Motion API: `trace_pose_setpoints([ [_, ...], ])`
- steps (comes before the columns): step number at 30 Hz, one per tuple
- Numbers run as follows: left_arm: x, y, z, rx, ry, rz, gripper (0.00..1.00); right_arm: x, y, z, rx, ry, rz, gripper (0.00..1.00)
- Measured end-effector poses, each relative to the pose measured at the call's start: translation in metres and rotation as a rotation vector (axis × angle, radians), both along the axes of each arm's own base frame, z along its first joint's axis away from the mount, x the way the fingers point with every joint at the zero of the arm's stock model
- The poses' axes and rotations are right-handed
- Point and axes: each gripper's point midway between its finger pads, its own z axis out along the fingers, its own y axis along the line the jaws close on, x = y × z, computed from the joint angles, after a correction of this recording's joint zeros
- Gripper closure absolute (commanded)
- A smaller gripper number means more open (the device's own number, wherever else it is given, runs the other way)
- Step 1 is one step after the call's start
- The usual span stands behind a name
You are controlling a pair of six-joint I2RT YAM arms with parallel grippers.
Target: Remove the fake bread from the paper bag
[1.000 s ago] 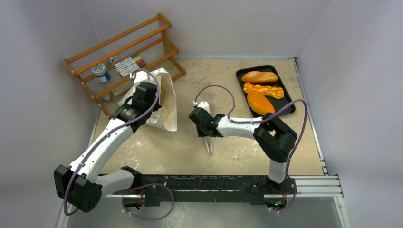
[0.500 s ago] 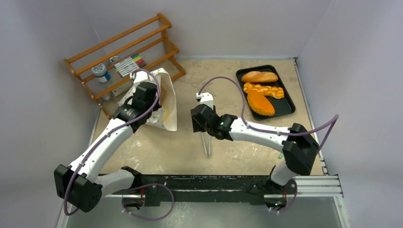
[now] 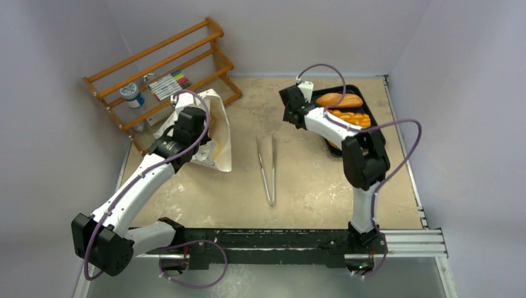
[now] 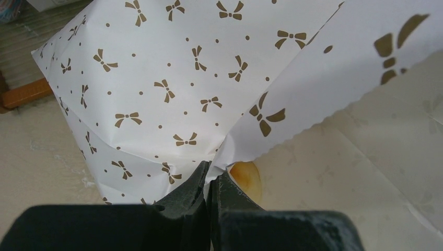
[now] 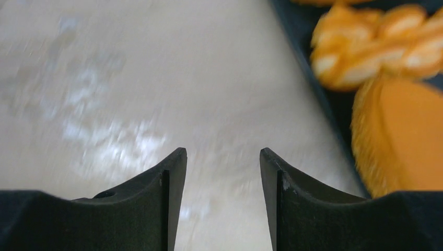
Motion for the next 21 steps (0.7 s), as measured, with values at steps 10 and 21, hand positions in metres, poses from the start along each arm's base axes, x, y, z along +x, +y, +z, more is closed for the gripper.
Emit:
trace_pose_setpoints([
  [10, 0.003, -0.002, -0.007, 0.017, 0.021, -0.012, 1.00, 0.104, -0.066, -0.019, -0.116, -0.024, -0.092, 0.46],
  [21, 0.005, -0.003, -0.016, 0.031, 0.046, -0.019, 1.00, 0.137, -0.103, -0.033, -0.169, -0.009, -0.082, 0.48],
])
